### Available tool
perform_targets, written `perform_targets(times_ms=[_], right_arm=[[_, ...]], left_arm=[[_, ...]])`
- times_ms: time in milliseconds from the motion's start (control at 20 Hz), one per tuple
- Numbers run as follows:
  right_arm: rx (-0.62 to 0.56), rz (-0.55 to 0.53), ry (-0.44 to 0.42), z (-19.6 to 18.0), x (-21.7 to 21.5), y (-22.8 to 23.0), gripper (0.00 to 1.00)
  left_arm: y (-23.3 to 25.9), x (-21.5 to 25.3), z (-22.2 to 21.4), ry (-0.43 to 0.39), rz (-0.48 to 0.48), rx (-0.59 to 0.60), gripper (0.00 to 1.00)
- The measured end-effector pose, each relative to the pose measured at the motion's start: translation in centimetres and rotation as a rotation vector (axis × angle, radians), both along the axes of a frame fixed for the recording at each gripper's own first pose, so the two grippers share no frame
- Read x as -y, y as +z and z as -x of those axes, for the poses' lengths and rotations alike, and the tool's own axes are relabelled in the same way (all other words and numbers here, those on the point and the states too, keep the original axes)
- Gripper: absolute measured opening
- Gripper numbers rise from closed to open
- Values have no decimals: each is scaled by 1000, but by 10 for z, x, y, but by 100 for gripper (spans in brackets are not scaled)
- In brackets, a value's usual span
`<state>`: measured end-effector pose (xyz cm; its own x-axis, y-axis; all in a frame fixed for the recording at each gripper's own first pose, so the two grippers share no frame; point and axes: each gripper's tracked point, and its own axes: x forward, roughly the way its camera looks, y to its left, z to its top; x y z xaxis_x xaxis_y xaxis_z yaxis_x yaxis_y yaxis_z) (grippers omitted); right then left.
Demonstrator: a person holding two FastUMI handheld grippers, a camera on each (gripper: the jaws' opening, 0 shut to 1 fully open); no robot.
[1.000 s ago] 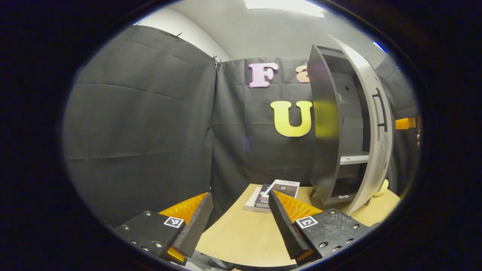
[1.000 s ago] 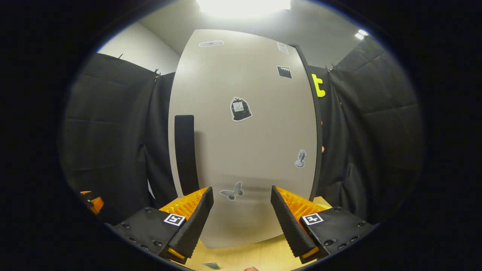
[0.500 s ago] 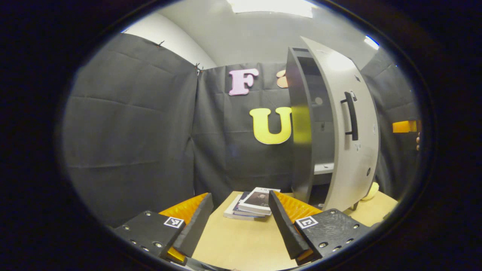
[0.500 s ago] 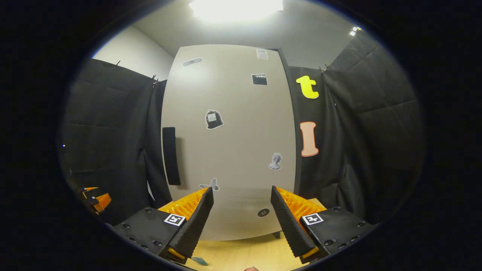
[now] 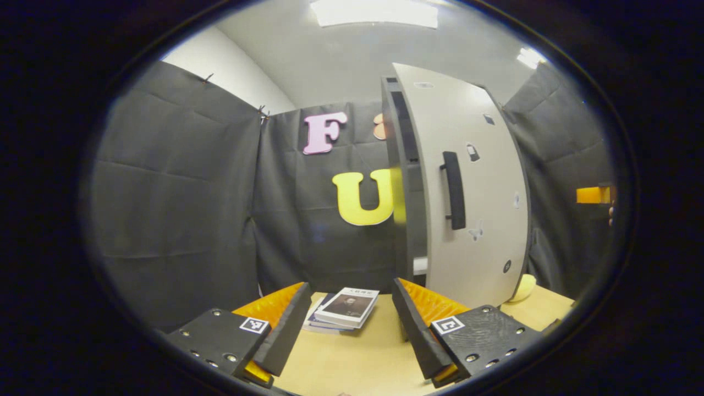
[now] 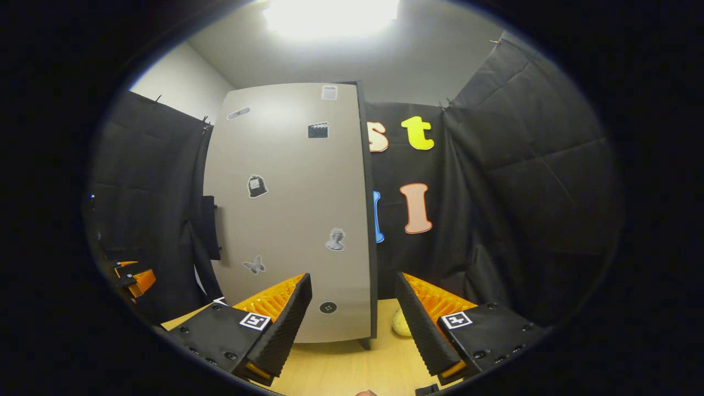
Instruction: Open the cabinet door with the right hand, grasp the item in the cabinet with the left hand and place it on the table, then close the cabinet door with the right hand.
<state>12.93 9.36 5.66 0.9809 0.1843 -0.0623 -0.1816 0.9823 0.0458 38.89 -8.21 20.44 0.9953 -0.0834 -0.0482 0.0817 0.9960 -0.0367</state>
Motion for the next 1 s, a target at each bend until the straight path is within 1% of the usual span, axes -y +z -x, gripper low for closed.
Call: perform_targets(times_ms=[50,100,150,200,250,300,400,450,500,600,650,700,1000], right_arm=[[3,8,-12,-1,8,-3,96],[5,18,-25,0,17,-6,92],[5,28,-37,-1,26,-10,96],[2,39,-47,0,34,-13,92],[-2,47,-56,0,39,-17,96],[-5,53,-62,0,46,-20,96],[-10,59,-70,1,55,-24,96],[-13,57,-72,0,57,-26,96],[-16,53,-70,0,60,-29,96],[-26,46,-66,1,62,-34,96],[-29,44,-64,1,63,-36,92],[-30,43,-65,1,64,-36,96],[-27,36,-62,1,66,-38,96]], left_arm=[[5,9,0,-9,3,4,90],[9,19,-1,-21,7,6,90],[11,28,-3,-28,7,7,90],[15,36,-4,-34,7,9,90],[19,42,-4,-41,8,12,90],[23,50,-4,-47,9,17,92],[26,59,-4,-54,9,21,92],[28,63,-4,-56,8,23,90],[27,65,-4,-56,6,23,92],[29,74,-1,-61,0,24,90],[30,78,-1,-63,-3,26,90],[30,80,-1,-64,-9,27,90],[31,85,2,-59,-9,25,92]])
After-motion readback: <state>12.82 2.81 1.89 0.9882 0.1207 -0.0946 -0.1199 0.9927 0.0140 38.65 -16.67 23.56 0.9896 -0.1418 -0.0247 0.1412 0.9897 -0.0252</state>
